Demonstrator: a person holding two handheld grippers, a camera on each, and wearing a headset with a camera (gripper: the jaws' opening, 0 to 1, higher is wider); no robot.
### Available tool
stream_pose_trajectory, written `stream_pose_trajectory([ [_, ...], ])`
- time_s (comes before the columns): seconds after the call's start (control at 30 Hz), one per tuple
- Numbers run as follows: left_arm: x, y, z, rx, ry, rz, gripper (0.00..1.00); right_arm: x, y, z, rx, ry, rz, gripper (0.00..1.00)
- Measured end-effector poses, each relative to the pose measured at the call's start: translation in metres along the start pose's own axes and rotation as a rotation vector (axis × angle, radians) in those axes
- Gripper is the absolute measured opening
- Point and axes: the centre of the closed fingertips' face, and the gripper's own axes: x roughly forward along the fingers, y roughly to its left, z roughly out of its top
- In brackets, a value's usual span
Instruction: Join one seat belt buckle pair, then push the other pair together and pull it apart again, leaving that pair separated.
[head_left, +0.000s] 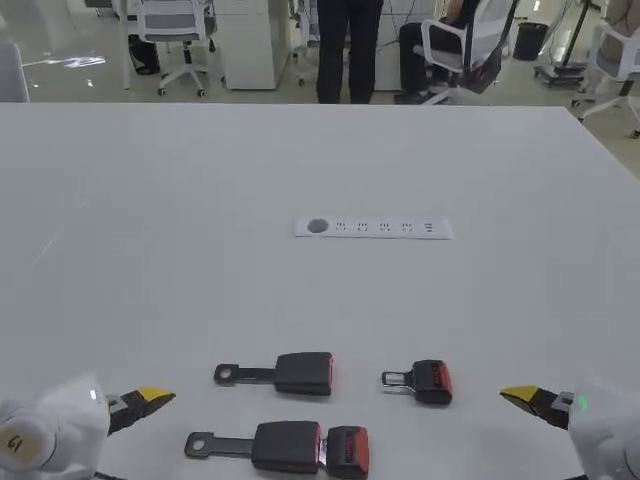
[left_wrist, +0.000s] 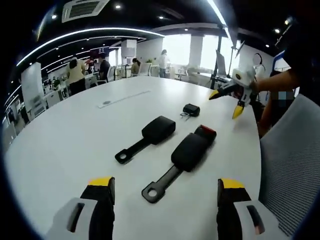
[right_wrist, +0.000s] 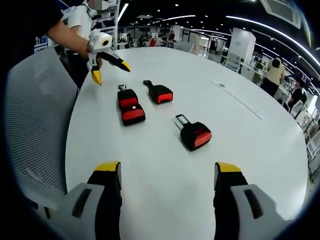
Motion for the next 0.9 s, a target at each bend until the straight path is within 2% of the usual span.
stream_pose_trajectory([
  [0.2, 0.0, -0.018, 0.01, -0.017, -0.082, 0.043, 0.92, -0.002, 0.015, 0.008, 0.03, -0.056, -0.053, 0.8],
  [0.4, 0.002, -0.025, 0.018, -0.036, -0.138, 0.067, 0.98, -0.002, 0.023, 0.015, 0.072, -0.104, -0.084, 0.88],
  [0.63, 0.002, -0.026, 0.024, -0.032, -0.158, 0.079, 1.0, -0.004, 0.021, 0.021, 0.113, -0.171, -0.121, 0.99],
  [0.77, 0.002, -0.029, 0.029, -0.026, -0.167, 0.081, 1.0, -0.004, 0.024, 0.023, 0.134, -0.193, -0.114, 0.99],
  [0.9, 0.003, -0.027, 0.03, -0.01, -0.178, 0.08, 1.0, -0.004, 0.025, 0.022, 0.127, -0.201, -0.11, 1.0],
])
